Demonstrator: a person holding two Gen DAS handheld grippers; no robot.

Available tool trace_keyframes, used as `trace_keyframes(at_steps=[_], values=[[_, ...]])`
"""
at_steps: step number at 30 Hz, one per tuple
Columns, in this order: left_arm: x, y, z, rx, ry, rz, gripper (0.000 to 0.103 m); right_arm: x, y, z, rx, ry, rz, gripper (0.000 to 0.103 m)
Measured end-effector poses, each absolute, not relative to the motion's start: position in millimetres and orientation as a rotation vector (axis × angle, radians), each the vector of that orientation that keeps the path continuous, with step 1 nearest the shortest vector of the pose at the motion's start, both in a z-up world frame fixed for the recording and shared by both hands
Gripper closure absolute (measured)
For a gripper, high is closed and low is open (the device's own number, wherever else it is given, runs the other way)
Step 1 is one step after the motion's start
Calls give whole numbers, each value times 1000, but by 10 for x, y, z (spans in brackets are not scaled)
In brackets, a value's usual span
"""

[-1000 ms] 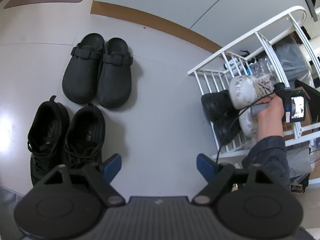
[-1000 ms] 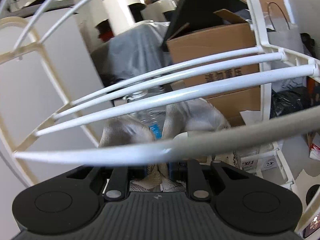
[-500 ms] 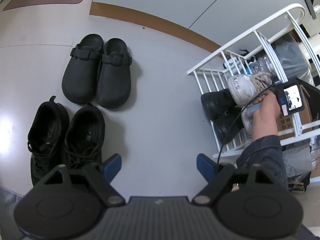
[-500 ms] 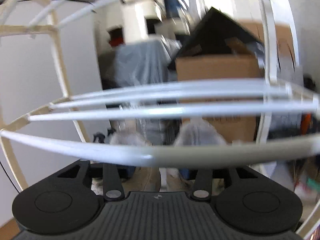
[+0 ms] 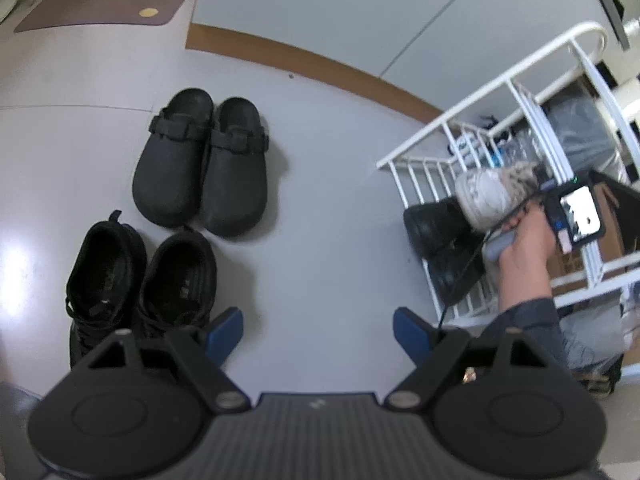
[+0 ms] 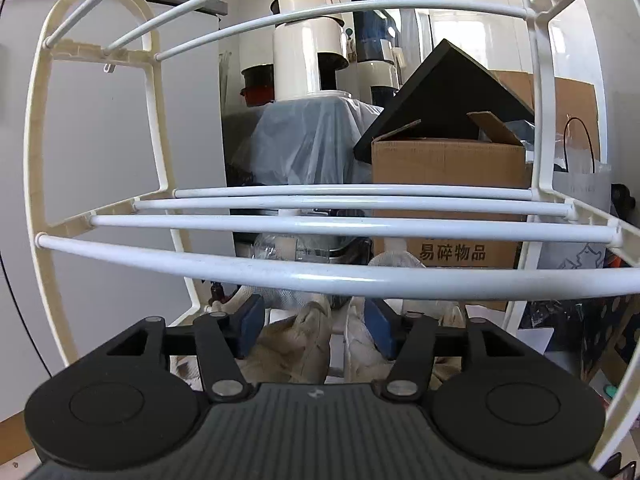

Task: Organize scattered shoes
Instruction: 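Insert the white sneakers onto the rack shelf above the black clogs, then open the right gripper and withdraw it from the rack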

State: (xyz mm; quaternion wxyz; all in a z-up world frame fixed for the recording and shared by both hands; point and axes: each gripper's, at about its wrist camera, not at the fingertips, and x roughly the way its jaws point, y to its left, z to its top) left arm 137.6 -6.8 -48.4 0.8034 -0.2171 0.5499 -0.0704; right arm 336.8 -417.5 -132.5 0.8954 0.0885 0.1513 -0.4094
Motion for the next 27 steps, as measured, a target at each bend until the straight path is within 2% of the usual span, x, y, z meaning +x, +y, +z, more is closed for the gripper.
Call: trace_keyframes(at_steps=[9,19,23,27], values=[[1335,88,-270,-480,1116,-168,19,3237,-4120,-1031,212,435,-764,41],[1224,49,-126,-490,1077,-202,19,2949,-4070,-838,146,702,-595,37],[1191,76,-23,-485,1043,-216,19,2725,-4037,-789,187,733,-610,37],[1134,90,-4,-471,1040,-211,19,2513,-3864,-841,100,775,-546,37]])
